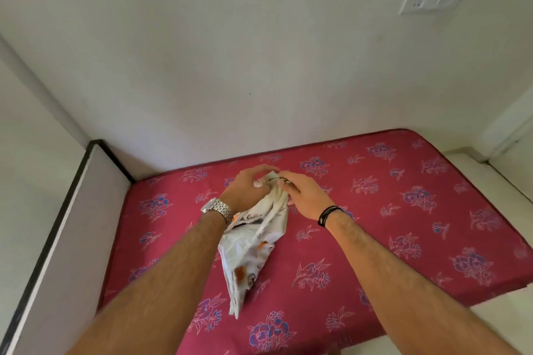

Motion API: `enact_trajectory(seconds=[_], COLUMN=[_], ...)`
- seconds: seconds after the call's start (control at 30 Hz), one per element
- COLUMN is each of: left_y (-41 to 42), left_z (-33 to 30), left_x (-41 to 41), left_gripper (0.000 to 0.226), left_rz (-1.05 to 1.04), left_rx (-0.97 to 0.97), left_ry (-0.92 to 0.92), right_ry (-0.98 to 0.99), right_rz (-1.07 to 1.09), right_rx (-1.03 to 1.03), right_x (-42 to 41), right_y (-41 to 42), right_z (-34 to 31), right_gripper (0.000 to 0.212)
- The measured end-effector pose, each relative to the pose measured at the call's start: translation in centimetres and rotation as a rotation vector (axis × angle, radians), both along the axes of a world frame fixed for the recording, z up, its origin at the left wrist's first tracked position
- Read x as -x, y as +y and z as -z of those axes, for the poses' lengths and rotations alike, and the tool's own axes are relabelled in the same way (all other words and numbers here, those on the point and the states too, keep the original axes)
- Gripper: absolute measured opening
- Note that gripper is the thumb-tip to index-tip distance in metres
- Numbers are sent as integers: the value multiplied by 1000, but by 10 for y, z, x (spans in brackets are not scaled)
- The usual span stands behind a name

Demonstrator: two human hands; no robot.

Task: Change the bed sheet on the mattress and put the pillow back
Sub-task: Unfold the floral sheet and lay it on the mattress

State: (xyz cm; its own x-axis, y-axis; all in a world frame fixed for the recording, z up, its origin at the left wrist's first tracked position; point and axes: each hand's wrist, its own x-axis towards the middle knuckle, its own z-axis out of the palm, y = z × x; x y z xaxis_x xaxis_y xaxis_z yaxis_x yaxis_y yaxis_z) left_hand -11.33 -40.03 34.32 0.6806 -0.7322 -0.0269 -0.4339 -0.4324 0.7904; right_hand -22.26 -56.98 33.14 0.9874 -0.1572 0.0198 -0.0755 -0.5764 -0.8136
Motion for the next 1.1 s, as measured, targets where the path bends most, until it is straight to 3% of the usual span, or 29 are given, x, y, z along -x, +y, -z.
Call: enact_trajectory(seconds=[0.1, 0.27, 0.37, 0.5, 0.57, 0.67, 0.7, 0.8, 0.83, 0.87, 0.9, 0.97, 1.03, 1.1], left_y=[-17, -57, -85, -103, -107, -105, -104, -111, -121, -133, -148, -178, -200, -215], left_z=[-15, -32, -41, -72, -96, -124, -131, -142, -146, -147, -149, -147, -143, -141], left_x=[-5, -1, -14, -51, -69, -92, -96, -99, -94, -88, -81, -66, -56, -47], left_gripper=[18, 29, 27, 28, 25, 26, 26, 31, 33, 33, 33, 29, 25, 22], left_rz=[-11, -209, -468, -825, -950, -1118, -1162, -1197, -1164, -1127, -1086, -982, -845, -737], left_rx=[17, 207, 425, 521, 568, 621, 629, 606, 572, 542, 536, 563, 606, 629], left_ry=[72, 286, 448, 330, 254, 150, 132, 66, 42, 27, 32, 101, 200, 255], right_ry=[-77, -195, -308, -307, -262, -60, 61, 520, 663, 735, 728, 510, 206, 71], right_rz=[34, 127, 159, 12, -94, -202, -239, -375, -359, -347, -294, -142, -38, -65], right_rx=[22, -38, -156, -221, -381, -521, -369, 696, 885, 948, 950, 810, 488, 56], right_x=[-9, -24, -39, -58, -59, -48, -47, -45, -42, -41, -45, -52, -60, -63], right_y=[-24, -71, -101, -142, -160, -190, -208, -252, -258, -260, -261, -255, -238, -213], right_z=[-7, -36, -64, -99, -113, -122, -114, -88, -79, -74, -72, -73, -80, -95], right_gripper=[18, 16, 16, 10, 9, 16, 18, 24, 27, 29, 29, 21, 15, 26])
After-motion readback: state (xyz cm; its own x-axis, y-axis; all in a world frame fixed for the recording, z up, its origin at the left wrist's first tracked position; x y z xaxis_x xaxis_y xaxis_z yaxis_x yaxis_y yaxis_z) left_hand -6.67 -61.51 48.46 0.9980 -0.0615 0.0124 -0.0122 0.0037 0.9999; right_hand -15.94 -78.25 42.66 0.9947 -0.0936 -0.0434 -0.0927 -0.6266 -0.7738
